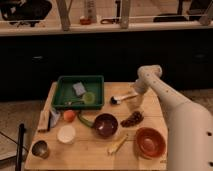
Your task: Place brush in purple bowl
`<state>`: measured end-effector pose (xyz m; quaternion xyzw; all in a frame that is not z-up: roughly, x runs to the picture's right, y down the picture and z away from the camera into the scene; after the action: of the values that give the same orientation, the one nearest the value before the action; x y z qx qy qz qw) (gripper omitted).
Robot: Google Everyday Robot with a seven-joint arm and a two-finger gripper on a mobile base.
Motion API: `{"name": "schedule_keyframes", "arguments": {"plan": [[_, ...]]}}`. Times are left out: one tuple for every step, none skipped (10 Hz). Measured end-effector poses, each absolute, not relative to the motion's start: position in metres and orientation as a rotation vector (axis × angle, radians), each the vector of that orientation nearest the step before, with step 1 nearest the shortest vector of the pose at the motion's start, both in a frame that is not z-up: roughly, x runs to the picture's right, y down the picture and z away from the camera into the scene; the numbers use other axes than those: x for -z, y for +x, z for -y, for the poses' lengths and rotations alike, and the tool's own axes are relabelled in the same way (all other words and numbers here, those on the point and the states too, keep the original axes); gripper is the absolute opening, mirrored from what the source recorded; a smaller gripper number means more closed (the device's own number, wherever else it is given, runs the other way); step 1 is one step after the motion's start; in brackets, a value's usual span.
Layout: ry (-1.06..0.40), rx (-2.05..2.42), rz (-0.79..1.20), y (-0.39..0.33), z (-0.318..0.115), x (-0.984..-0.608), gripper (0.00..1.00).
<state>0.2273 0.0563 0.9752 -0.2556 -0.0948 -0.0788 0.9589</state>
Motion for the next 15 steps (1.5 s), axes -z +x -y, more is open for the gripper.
{"name": "schedule_keyframes", "arguments": {"plan": [[-0.522, 0.161, 0.192, 0.228, -0.058, -0.976, 0.8], [-0.524, 0.166, 0.19, 0.226, -0.059, -0.975, 0.8], [-0.529, 0.176, 0.193, 0.221, -0.06, -0.976, 0.8], [-0.532, 0.185, 0.197, 0.216, -0.06, -0.976, 0.8], [-0.535, 0.192, 0.199, 0.213, -0.06, -0.976, 0.8], [-0.542, 0.202, 0.203, 0.21, -0.06, -0.977, 0.8], [-0.548, 0.21, 0.207, 0.207, -0.062, -0.977, 0.78], [-0.553, 0.221, 0.213, 0.201, -0.062, -0.98, 0.7], [-0.562, 0.231, 0.216, 0.198, -0.064, -0.981, 0.59], [-0.566, 0.232, 0.219, 0.198, -0.065, -0.982, 0.49], [-0.57, 0.236, 0.221, 0.197, -0.066, -0.983, 0.41], [-0.571, 0.24, 0.22, 0.196, -0.066, -0.984, 0.32], [-0.572, 0.236, 0.222, 0.198, -0.066, -0.981, 0.18], [-0.571, 0.238, 0.22, 0.198, -0.065, -0.98, 0.09], [-0.572, 0.239, 0.22, 0.198, -0.065, -0.98, 0.02]]}}
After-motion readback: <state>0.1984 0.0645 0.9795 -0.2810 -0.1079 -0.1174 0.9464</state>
